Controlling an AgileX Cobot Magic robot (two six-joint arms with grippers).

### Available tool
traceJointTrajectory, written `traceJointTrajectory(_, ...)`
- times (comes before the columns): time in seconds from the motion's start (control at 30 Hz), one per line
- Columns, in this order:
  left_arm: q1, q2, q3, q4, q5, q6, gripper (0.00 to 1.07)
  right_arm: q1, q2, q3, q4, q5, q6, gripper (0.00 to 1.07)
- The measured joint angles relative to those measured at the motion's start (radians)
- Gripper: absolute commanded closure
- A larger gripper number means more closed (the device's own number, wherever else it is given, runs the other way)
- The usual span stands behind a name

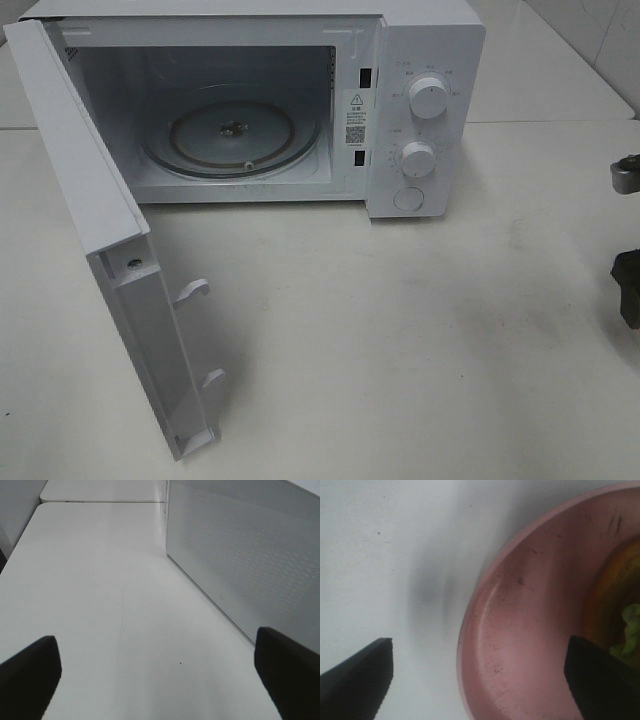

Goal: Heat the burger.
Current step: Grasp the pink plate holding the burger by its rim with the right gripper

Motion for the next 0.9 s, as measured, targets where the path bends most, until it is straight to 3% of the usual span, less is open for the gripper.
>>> traceJointTrajectory(0.63,0.0,0.0,0.0,0.0,0.0,0.0,0.09,-0.02,0.152,0.017,-0.063,-0.113,0.076,0.23)
traceJointTrajectory(0.8,0.0,0.0,0.0,0.0,0.0,0.0,0.09,-0.02,0.154,0.017,-0.062,-0.117,0.076,0.28)
traceJointTrajectory(0.87,0.0,0.0,0.0,0.0,0.0,0.0,0.09,-0.02,0.157,0.017,-0.061,-0.116,0.086,0.41)
traceJointTrajectory(0.9,0.0,0.0,0.0,0.0,0.0,0.0,0.09,-0.02,0.157,0.017,-0.061,-0.116,0.086,0.41)
